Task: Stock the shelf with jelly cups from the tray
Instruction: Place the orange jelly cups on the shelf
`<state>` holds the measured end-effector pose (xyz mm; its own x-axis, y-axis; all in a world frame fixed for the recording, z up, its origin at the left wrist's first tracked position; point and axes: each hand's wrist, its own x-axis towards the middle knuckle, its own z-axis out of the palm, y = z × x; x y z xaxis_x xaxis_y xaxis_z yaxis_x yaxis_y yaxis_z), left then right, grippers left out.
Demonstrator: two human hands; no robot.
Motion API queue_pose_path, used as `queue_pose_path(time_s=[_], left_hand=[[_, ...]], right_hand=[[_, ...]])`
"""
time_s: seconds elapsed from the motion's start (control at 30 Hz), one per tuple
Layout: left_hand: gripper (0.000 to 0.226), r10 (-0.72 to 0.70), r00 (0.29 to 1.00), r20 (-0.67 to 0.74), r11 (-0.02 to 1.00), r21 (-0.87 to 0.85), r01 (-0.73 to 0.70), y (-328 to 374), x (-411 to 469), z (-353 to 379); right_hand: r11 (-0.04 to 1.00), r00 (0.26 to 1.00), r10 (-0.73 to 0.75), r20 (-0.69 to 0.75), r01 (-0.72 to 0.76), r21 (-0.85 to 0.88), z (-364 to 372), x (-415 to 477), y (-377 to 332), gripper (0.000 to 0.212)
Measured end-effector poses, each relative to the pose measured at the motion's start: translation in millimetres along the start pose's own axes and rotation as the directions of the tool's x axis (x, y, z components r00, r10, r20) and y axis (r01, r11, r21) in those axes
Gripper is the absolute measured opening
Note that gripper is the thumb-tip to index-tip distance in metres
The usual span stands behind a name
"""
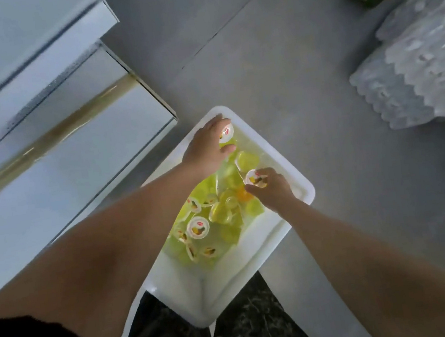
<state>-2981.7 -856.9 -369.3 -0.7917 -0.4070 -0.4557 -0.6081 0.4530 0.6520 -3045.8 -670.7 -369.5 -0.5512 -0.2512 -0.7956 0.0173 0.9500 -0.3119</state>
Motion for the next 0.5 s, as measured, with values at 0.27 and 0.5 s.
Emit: queue_pose_path(time_s=[0.27, 0.5], left_hand=[[0.068, -0.062, 0.995, -0.079, 0.997, 0.03, 0.065, -2.4, 3.4, 12.6], [0.067, -0.148, 0.987, -0.061, 0.989, -0.019, 0.147, -22.0, -11.9, 27.9]], right_hand=[[0.996, 0.999, 0.039, -0.023, -0.038, 0.076, 9.9, 16.7, 15.3, 0.068], [0.999, 1.0, -0.004, 0.019, 0.003, 0.038, -1.3, 27.2, 29.7, 0.043]])
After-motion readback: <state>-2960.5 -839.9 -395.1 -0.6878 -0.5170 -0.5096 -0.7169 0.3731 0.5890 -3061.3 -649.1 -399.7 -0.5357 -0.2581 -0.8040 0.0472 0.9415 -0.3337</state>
